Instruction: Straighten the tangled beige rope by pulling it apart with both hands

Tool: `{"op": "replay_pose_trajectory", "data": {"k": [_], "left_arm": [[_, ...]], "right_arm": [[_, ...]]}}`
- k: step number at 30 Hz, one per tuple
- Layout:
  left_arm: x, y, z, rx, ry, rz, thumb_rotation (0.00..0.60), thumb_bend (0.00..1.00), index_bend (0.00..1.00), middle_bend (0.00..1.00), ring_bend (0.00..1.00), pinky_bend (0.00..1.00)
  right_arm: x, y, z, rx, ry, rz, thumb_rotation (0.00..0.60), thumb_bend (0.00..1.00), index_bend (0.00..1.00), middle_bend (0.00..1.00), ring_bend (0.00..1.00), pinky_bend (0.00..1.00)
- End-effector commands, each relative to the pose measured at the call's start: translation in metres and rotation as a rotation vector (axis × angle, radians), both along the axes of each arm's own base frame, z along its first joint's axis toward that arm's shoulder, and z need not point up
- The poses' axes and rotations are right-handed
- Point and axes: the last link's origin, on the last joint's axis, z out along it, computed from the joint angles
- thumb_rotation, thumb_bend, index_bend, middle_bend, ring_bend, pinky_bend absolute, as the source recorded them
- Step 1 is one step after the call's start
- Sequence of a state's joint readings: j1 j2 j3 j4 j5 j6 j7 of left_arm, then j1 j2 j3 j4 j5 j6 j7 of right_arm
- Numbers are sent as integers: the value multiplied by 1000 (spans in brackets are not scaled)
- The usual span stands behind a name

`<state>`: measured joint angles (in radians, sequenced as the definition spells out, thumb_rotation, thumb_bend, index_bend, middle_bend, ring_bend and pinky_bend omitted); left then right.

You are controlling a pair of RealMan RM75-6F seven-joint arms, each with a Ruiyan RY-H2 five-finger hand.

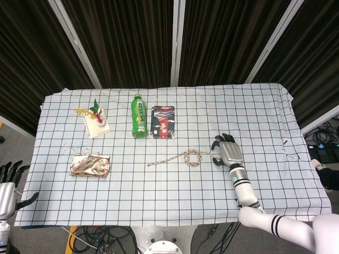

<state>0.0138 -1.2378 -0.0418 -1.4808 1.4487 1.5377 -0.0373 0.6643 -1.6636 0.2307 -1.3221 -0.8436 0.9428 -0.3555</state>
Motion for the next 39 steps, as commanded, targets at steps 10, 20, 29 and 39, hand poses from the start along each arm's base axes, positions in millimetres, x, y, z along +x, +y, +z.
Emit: {"op": "replay_pose_trajectory", "data": {"k": [10,20,29,39], "left_arm": [[-1,1,0,4,-1,-1,600,122,208,88,0,0],[-1,1,0,2,0,2,600,122,208,88,0,0],[-2,0,0,5,-2,4,600,122,207,88,0,0],[-3,2,-1,-2,-1,5,600,122,207,88,0,0]], "right_arm": [[-2,-1,-1,-7,-5,-2,600,290,517,180,0,0],[-3,-1,-4,0,8,-4,600,319,528,180,0,0],[-4,-1,-3,-13,10,1,600,319,533,173,0,0],[-4,-1,-4,-24,29,31,600,319,507,129,0,0]]}}
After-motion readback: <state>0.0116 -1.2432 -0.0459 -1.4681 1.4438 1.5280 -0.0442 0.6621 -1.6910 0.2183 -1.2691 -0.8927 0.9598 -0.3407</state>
